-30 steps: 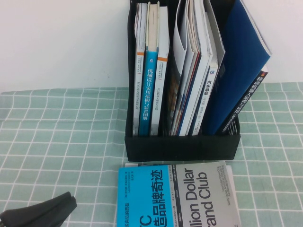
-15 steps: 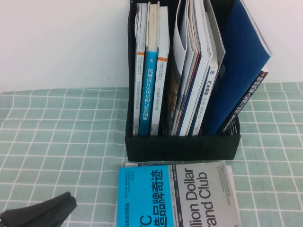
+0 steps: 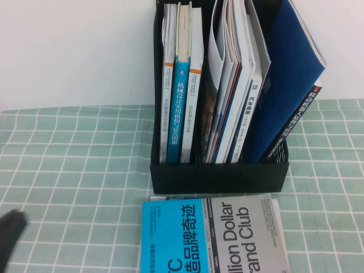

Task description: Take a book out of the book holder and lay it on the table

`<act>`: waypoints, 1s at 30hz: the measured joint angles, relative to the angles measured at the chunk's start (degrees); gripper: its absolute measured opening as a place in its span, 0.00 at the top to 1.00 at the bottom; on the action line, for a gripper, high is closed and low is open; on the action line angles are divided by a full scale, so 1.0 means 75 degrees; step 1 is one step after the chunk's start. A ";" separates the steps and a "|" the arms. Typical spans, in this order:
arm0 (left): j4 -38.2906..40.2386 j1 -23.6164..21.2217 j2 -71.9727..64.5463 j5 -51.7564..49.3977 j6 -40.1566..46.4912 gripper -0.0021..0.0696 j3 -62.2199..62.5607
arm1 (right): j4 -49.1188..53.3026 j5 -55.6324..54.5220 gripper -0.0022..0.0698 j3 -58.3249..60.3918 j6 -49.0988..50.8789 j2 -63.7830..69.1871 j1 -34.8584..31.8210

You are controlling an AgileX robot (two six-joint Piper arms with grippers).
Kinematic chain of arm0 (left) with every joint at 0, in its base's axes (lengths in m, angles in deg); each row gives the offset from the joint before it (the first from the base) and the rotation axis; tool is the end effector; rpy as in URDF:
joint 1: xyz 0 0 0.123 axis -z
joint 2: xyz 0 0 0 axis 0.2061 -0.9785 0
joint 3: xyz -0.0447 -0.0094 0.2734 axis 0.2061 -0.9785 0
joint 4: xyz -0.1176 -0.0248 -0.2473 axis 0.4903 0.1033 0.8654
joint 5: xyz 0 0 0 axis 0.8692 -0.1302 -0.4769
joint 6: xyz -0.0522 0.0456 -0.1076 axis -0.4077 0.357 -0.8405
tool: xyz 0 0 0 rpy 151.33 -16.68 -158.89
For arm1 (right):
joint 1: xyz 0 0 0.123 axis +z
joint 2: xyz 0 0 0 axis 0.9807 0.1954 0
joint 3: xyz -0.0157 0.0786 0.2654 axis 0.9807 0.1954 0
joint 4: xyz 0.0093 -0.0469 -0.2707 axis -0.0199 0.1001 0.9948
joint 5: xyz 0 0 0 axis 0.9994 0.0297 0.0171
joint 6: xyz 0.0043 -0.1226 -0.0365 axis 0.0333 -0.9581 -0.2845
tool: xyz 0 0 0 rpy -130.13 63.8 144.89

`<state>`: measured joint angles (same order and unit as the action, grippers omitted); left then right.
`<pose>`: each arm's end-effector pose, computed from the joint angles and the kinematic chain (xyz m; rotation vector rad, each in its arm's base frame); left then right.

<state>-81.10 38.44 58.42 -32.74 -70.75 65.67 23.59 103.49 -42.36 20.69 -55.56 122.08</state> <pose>0.1290 -0.0623 0.2627 0.3372 1.5748 -0.3681 0.0964 0.0660 0.2457 -0.8237 1.7604 0.2222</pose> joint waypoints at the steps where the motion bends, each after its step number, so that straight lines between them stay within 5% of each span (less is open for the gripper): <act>1: 0.0000 -0.0265 0.0191 -0.0292 -0.0123 0.97 0.0000 | 0.0000 0.0000 0.97 0.0000 0.0000 0.0000 0.0000; 9: -0.0003 -0.1740 0.1338 -0.2656 -0.0437 0.97 -0.0128 | -0.0017 0.0000 0.97 0.0000 0.0000 0.0000 0.0000; 14: 0.0109 -0.2428 0.1674 -0.2509 -0.0437 0.97 -0.0968 | -0.0030 0.0000 0.97 0.0000 0.0000 0.0000 0.0000; 18: 0.0388 -0.2692 0.1793 -0.1544 -0.0455 0.97 -0.1825 | -0.0030 0.0000 0.97 0.0000 0.0000 0.0000 0.0000; 30: 0.0961 -0.2795 0.1964 -0.1880 -0.0264 0.97 -0.1912 | -0.0044 0.0000 0.97 0.0000 0.0000 0.0000 0.0000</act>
<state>-73.89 17.48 73.16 -46.85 -72.73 51.32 23.26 103.49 -42.36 20.69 -55.56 122.08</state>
